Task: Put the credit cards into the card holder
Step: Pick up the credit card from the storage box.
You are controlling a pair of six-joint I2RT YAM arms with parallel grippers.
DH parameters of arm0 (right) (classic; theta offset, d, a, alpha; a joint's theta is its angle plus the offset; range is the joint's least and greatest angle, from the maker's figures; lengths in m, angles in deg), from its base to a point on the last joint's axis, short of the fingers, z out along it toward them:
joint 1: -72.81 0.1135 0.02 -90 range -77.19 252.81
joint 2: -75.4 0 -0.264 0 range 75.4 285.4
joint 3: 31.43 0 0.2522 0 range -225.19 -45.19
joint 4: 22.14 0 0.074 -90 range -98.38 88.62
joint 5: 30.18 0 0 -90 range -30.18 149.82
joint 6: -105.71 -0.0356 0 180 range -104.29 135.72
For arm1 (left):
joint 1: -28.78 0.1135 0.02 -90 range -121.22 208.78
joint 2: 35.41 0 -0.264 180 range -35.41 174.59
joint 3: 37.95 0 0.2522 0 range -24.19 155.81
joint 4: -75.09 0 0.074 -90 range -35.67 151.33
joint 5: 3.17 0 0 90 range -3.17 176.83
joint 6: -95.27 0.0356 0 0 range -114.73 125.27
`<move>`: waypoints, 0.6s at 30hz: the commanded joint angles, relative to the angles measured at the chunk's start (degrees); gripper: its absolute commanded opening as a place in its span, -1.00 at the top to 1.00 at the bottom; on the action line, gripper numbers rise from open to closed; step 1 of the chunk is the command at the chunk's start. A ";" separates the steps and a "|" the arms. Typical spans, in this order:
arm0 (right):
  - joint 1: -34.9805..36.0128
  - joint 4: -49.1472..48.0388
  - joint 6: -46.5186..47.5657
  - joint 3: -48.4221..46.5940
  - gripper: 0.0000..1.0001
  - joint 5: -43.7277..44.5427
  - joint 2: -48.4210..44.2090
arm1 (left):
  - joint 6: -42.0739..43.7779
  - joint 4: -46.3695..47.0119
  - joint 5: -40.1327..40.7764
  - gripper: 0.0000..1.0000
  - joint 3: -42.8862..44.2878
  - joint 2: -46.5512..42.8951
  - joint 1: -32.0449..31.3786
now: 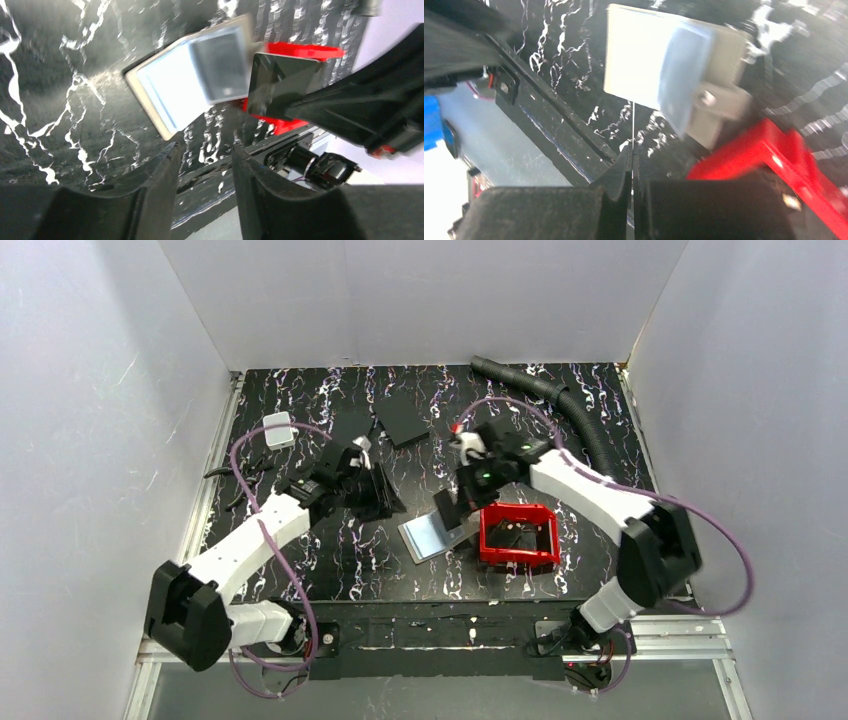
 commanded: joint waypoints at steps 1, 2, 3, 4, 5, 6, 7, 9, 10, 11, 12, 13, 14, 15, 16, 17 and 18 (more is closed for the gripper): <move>7.84 4.18 4.60 -8.08 0.97 0.13 9.62 | -6.74 7.20 -8.40 0.26 -8.06 3.63 1.14; 8.54 4.74 4.96 -8.97 0.97 1.13 11.44 | -8.01 10.10 -9.66 0.32 -9.12 4.83 1.10; 8.89 5.01 5.37 -9.56 0.97 1.65 13.21 | -8.60 11.36 -10.52 0.37 -9.43 6.21 1.06; 9.15 5.37 5.88 -10.12 0.97 2.01 14.78 | -8.71 11.96 -10.85 0.42 -9.28 8.34 0.93; 9.16 5.72 6.08 -10.68 0.97 2.91 16.29 | -8.73 12.96 -11.26 0.47 -9.15 9.80 0.89; 9.14 6.35 6.25 -11.20 0.97 3.94 17.43 | -8.69 13.87 -11.36 0.51 -9.02 10.92 0.84; 9.17 6.94 6.51 -11.67 0.97 4.56 18.24 | -8.51 14.35 -11.28 0.55 -8.73 12.11 0.75; 9.09 8.11 6.76 -12.27 0.97 6.07 19.21 | -8.22 14.74 -11.50 0.58 -8.00 14.10 0.35; 9.04 8.38 6.74 -12.27 0.97 6.35 19.32 | -8.25 15.00 -11.45 0.59 -7.76 14.84 0.12; 8.94 8.12 6.59 -11.88 0.97 6.36 19.04 | -8.35 15.38 -11.36 0.59 -7.66 15.46 -0.17; 8.83 7.61 6.37 -11.42 0.97 6.00 18.83 | -8.39 15.63 -11.27 0.59 -7.57 15.95 -0.44; 8.59 7.03 6.12 -10.63 0.97 5.71 18.31 | -8.38 15.61 -10.95 0.59 -7.50 16.41 -0.75; 8.38 6.58 5.72 -10.11 0.97 5.40 18.00 | -8.49 15.58 -10.62 0.59 -7.60 16.93 -0.97; 8.00 6.10 5.56 -9.75 0.97 4.96 17.72 | -8.59 15.61 -10.44 0.59 -7.63 17.52 -1.04; 7.51 5.66 5.29 -9.37 0.97 4.53 17.40 | -8.56 15.61 -10.27 0.58 -7.63 18.18 -1.13; 6.98 4.80 4.98 -8.93 0.97 4.11 17.12 | -8.45 15.61 -10.02 0.58 -7.63 18.75 -1.14; 6.30 4.51 4.77 -8.53 0.97 3.35 16.96 | -8.20 15.61 -9.76 0.58 -7.57 19.39 -1.14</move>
